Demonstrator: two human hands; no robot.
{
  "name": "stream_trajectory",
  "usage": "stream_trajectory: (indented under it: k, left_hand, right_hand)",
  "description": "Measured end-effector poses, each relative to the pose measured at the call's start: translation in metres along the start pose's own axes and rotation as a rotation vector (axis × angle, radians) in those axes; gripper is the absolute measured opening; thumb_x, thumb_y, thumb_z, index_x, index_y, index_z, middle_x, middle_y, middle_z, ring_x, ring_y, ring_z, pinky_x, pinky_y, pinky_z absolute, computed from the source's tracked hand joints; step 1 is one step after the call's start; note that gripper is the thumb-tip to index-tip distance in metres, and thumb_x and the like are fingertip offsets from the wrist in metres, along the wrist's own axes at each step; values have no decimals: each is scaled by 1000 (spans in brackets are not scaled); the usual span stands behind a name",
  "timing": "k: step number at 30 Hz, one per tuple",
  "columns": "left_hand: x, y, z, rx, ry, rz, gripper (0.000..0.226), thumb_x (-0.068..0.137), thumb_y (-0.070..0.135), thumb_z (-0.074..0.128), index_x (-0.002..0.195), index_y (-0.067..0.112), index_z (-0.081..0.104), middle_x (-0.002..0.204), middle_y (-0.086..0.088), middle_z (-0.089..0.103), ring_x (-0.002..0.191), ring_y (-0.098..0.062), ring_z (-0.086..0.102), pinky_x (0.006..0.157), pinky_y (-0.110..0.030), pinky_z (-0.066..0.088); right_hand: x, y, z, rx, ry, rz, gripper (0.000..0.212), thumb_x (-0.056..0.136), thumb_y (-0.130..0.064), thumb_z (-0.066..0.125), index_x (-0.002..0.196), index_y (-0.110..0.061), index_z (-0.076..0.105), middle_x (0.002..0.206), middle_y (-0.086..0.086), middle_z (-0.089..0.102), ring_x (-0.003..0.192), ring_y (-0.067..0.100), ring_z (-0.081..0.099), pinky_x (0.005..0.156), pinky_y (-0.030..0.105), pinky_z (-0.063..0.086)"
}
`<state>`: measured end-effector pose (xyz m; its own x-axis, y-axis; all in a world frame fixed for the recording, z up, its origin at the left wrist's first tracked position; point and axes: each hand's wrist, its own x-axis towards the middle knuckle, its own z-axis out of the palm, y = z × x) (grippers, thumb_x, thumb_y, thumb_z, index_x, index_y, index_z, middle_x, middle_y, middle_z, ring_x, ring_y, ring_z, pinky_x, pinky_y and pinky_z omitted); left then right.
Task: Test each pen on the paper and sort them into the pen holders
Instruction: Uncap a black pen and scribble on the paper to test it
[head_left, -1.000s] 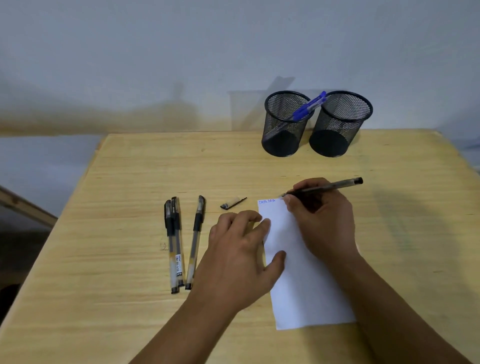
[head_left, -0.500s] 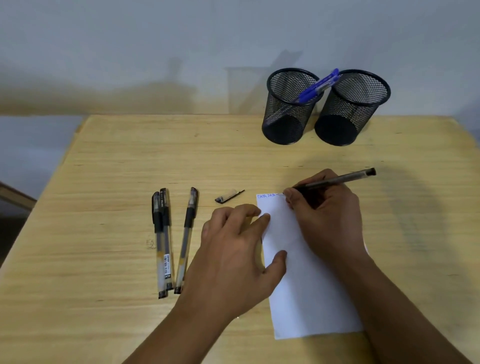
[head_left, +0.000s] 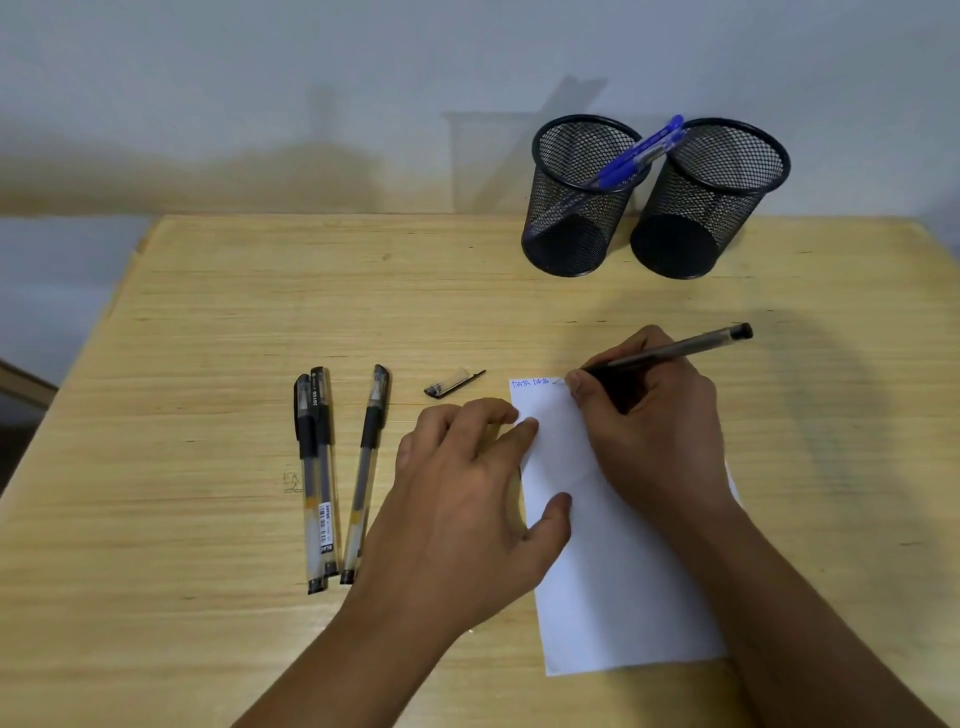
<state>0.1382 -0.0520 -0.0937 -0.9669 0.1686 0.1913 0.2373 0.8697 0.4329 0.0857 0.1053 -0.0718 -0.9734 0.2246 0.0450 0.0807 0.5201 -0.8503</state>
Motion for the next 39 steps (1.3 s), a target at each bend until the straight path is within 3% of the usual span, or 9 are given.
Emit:
stream_trajectory:
  k: [5, 14, 19, 25, 28, 34, 39]
  left_hand:
    - [0, 0, 0, -10, 17, -1, 56, 74, 56, 61, 119, 23, 67, 122, 9, 57, 114, -18, 44, 92, -39, 45]
    - [2, -3, 2, -36, 31, 6, 52, 74, 57, 62, 115, 26, 67, 120, 11, 56, 112, -15, 42, 93, -38, 45]
    - [2, -5, 5, -81, 59, 10, 53, 73, 57, 62, 115, 25, 69, 120, 11, 56, 111, -16, 42, 90, -42, 46]
    - [2, -2, 0, 12, -18, 10, 55, 78, 63, 52, 120, 29, 62, 128, 14, 49, 117, -11, 30, 98, -32, 39]
    - [1, 0, -3, 32, -23, 22, 52, 81, 63, 52, 119, 29, 62, 130, 13, 49, 118, -11, 29, 98, -31, 37]
    - [0, -3, -4, -56, -7, 5, 47, 79, 60, 60, 112, 26, 68, 126, 13, 54, 118, -13, 36, 98, -37, 42]
    - [2, 2, -10, -387, 62, -134, 23, 80, 44, 70, 91, 23, 72, 109, 22, 57, 109, 0, 52, 89, -26, 46]
  right_hand:
    - [3, 1, 0, 10, 18, -8, 11, 85, -20, 71, 85, -15, 62, 69, -15, 67, 71, -10, 63, 59, 0, 42]
    - [5, 3, 0, 62, 38, -19, 12, 85, -20, 72, 86, -16, 61, 74, -12, 70, 73, -6, 66, 61, 2, 44]
    - [7, 4, -2, 119, 42, 1, 10, 85, -22, 71, 86, -16, 63, 75, -7, 74, 74, 1, 69, 68, 17, 51]
    - [12, 2, -12, 358, -13, 129, 8, 88, -17, 69, 91, -9, 67, 79, 4, 76, 78, 16, 74, 81, 35, 60]
    - [9, -6, -19, 456, -24, 159, 8, 88, -13, 69, 92, -6, 67, 78, 10, 74, 77, 25, 73, 76, 33, 61]
    - [-2, -20, -39, 540, -26, 147, 4, 85, -11, 73, 87, -10, 70, 75, 10, 75, 76, 25, 73, 81, 42, 61]
    - [-18, -23, -57, 649, -70, 152, 3, 86, -7, 71, 88, -6, 69, 79, 13, 75, 78, 26, 73, 83, 39, 59]
